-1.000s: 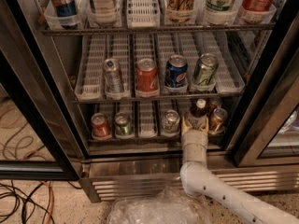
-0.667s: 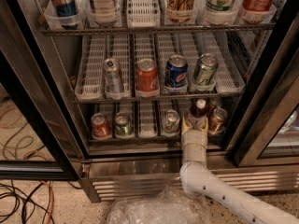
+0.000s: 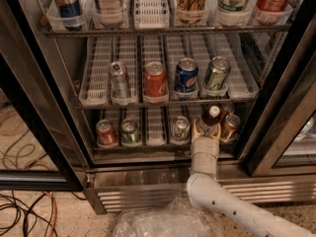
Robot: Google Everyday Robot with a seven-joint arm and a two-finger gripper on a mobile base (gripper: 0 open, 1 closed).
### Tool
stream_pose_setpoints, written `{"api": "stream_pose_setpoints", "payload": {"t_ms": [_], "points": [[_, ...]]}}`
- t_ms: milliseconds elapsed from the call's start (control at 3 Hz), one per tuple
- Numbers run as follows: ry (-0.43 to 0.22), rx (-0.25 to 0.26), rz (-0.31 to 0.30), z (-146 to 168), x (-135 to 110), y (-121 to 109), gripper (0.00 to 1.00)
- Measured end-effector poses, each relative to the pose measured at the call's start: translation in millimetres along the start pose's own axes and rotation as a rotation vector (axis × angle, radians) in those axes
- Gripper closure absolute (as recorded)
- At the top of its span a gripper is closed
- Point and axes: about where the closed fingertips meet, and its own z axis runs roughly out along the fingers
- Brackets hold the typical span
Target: Pick blue plastic bottle from bottom shelf of fridge
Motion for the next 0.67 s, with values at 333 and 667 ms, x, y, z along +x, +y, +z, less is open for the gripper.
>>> {"api": "stream_pose_setpoints", "payload": {"t_ms": [333,667], "points": [[-0.067,0.028,0.007,-8.1,-29.2,-4.7,1.00],[-0.071,0.039,0.029,-24.4,-49.5,-6.3,1.00]]}}
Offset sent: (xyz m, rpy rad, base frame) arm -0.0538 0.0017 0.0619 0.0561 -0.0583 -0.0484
